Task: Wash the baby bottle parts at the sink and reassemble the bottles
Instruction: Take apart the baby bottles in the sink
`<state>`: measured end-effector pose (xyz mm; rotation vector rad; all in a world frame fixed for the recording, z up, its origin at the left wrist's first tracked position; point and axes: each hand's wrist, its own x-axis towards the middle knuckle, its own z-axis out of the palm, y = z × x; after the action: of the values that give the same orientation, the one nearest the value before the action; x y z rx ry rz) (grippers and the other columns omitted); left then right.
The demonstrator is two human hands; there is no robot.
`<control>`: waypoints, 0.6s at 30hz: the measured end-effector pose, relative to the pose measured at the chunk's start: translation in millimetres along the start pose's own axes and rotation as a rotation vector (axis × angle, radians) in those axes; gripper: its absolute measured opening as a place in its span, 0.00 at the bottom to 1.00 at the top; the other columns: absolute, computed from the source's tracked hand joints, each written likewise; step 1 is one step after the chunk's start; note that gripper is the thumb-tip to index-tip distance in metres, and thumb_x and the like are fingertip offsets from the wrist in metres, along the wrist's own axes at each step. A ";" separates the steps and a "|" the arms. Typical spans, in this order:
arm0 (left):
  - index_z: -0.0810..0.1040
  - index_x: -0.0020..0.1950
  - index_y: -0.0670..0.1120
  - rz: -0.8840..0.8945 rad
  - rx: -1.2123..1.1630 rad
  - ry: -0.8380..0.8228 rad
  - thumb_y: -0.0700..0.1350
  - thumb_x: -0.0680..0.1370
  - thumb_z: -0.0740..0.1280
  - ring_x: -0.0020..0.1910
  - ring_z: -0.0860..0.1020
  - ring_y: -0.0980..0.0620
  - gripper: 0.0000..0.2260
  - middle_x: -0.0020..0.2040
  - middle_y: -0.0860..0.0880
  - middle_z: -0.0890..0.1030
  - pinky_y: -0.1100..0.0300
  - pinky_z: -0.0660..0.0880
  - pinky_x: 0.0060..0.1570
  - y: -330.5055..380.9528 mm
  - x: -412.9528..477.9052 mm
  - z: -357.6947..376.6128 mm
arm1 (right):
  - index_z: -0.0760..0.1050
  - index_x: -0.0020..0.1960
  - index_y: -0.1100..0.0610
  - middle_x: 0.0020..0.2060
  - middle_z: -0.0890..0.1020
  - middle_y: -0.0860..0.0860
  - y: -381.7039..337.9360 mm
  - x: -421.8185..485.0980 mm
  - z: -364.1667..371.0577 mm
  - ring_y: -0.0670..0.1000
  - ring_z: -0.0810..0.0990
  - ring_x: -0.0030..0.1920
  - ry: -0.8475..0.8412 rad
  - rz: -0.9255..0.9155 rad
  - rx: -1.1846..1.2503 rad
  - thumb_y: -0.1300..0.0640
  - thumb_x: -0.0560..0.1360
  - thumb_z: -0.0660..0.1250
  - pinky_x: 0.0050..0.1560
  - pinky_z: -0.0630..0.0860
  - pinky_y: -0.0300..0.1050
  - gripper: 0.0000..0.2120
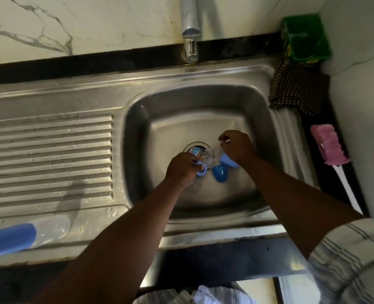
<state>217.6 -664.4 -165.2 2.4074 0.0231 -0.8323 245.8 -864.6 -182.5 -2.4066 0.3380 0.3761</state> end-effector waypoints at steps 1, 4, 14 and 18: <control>0.83 0.56 0.47 -0.006 0.011 -0.001 0.52 0.74 0.74 0.52 0.78 0.51 0.14 0.52 0.50 0.81 0.60 0.68 0.47 2.9 0.9 4.7 | 0.82 0.54 0.57 0.54 0.83 0.53 3.3 -2.0 -1.8 0.54 0.80 0.55 0.003 0.009 0.006 0.63 0.76 0.66 0.51 0.71 0.38 0.09; 0.82 0.51 0.48 -0.004 0.045 0.003 0.54 0.73 0.75 0.48 0.78 0.50 0.13 0.49 0.49 0.81 0.60 0.68 0.43 9.1 2.6 17.1 | 0.82 0.53 0.56 0.54 0.83 0.52 7.3 -8.6 -3.4 0.53 0.80 0.54 0.014 0.010 0.005 0.62 0.76 0.68 0.50 0.69 0.37 0.08; 0.85 0.52 0.46 0.001 0.047 0.136 0.44 0.73 0.71 0.52 0.81 0.48 0.09 0.51 0.47 0.84 0.57 0.76 0.50 4.6 -24.0 -15.5 | 0.82 0.53 0.56 0.54 0.84 0.51 -3.1 -32.6 -16.7 0.52 0.80 0.54 0.061 -0.033 0.045 0.61 0.76 0.68 0.55 0.73 0.41 0.07; 0.86 0.50 0.46 -0.040 -0.072 0.253 0.41 0.76 0.68 0.54 0.81 0.48 0.08 0.53 0.48 0.86 0.59 0.75 0.54 -5.8 -56.2 -38.8 | 0.83 0.48 0.56 0.48 0.85 0.50 -35.7 -49.3 -13.9 0.51 0.82 0.50 0.024 -0.127 0.089 0.62 0.75 0.68 0.54 0.75 0.40 0.06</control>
<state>192.9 -629.4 -111.7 2.4355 0.1972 -0.5305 214.6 -840.2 -134.2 -2.3324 0.2071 0.2696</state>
